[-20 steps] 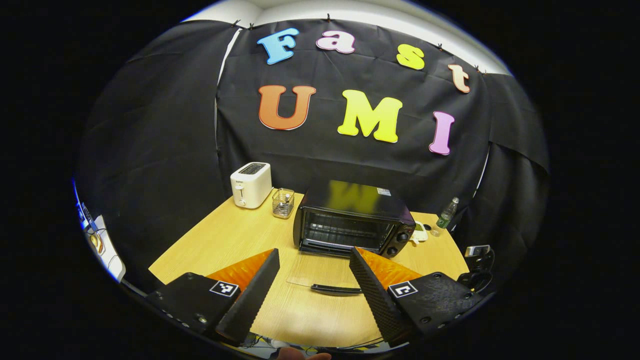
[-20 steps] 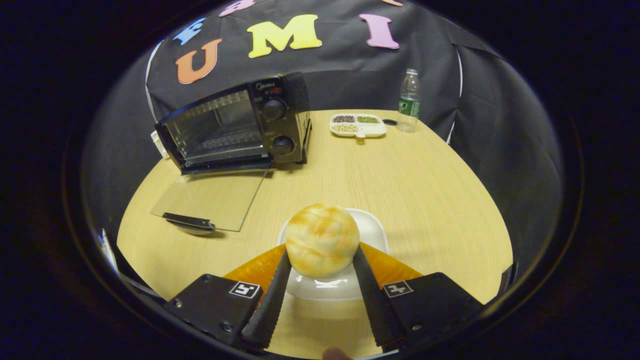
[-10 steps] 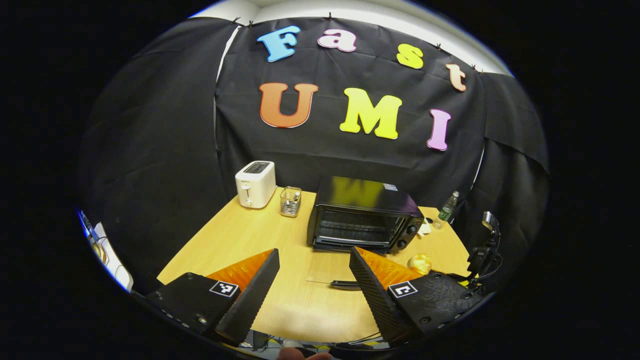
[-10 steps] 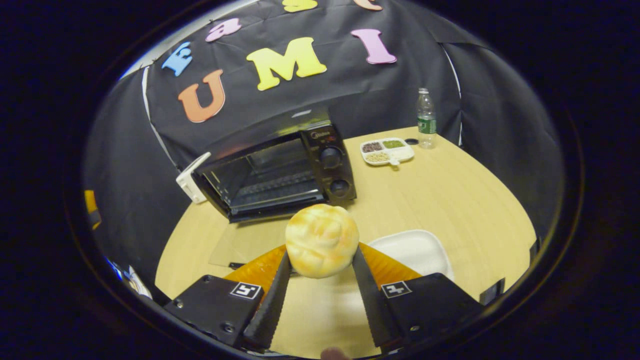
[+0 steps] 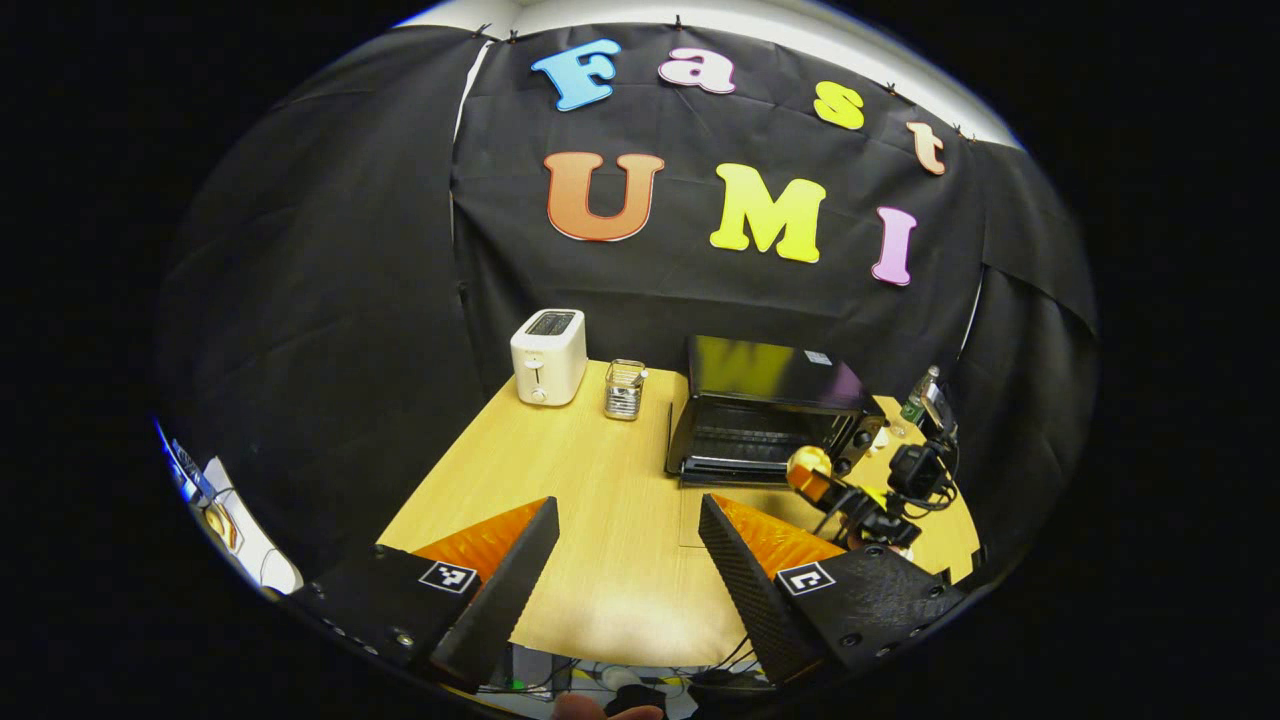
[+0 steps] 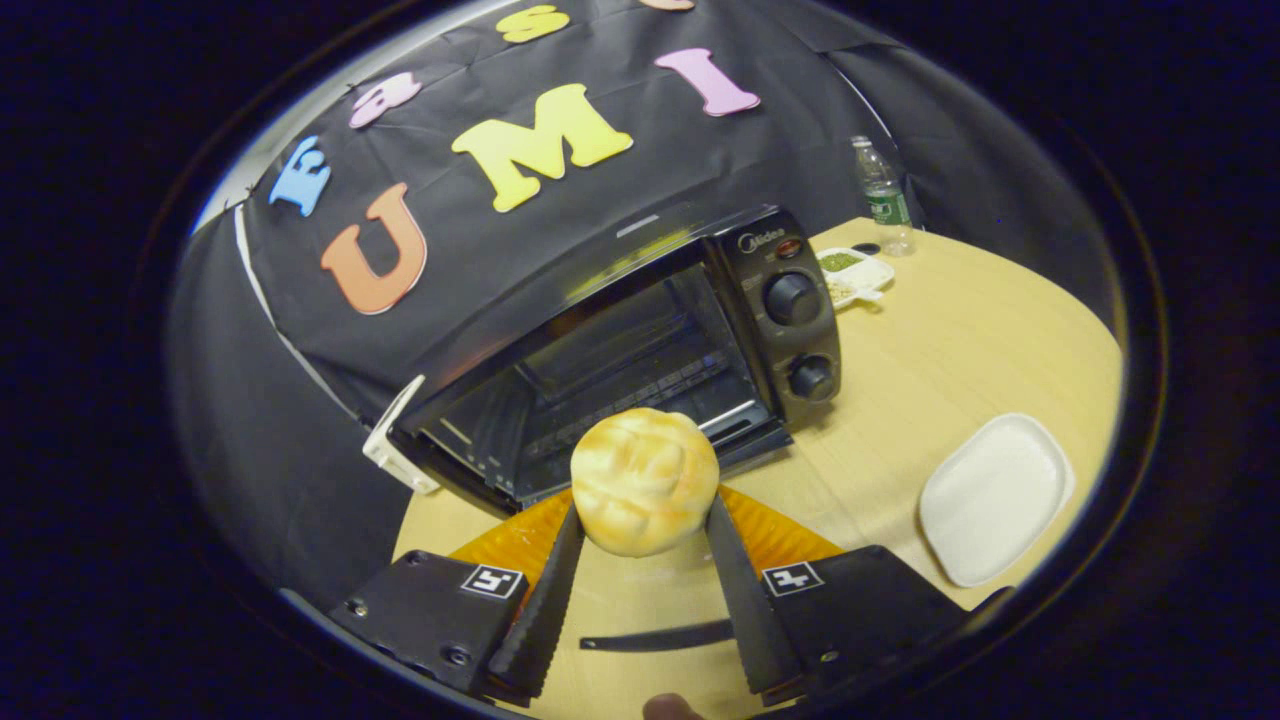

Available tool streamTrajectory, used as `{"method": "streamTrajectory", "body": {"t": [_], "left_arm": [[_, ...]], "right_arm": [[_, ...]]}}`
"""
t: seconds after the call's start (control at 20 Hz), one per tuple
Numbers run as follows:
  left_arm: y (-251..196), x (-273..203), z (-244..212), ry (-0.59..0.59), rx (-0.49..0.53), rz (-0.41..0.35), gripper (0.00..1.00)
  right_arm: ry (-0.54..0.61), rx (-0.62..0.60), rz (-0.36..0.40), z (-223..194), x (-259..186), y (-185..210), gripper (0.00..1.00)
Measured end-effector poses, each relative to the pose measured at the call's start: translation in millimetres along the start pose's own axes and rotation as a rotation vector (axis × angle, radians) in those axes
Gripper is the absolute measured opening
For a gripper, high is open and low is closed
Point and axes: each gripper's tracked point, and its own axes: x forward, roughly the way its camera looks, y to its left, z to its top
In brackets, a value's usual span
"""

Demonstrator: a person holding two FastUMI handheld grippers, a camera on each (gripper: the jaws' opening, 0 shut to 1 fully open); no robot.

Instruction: Open the electric oven with the left hand, put the food in, and close the electric oven.

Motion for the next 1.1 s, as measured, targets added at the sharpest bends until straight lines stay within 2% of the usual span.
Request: {"method": "streamTrajectory", "body": {"t": [0.3, 0.5, 0.7, 0.9, 1.0, 1.1], "left_arm": [[25, 0, -10, 0.031, 0.036, 0.003, 0.93], [37, 0, -17, 0.045, 0.080, 0.004, 0.93], [44, -2, -20, 0.048, 0.087, 0.003, 0.93], [47, -4, -18, 0.035, 0.075, 0.004, 0.93], [45, -6, -21, 0.037, 0.067, 0.000, 0.93], [42, -4, -21, 0.033, 0.060, -0.010, 0.93]], "right_arm": [[-0.091, 0.114, -0.046, 10, 57, 12, 0.72], [-0.153, 0.113, -0.063, 20, 79, 16, 0.72], [-0.166, 0.124, -0.074, 20, 98, 18, 0.74], [-0.167, 0.068, -0.079, 19, 105, 23, 0.80], [-0.170, 0.059, -0.067, 21, 102, 26, 0.91], [-0.173, 0.034, -0.062, 24, 94, 27, 0.91]]}}
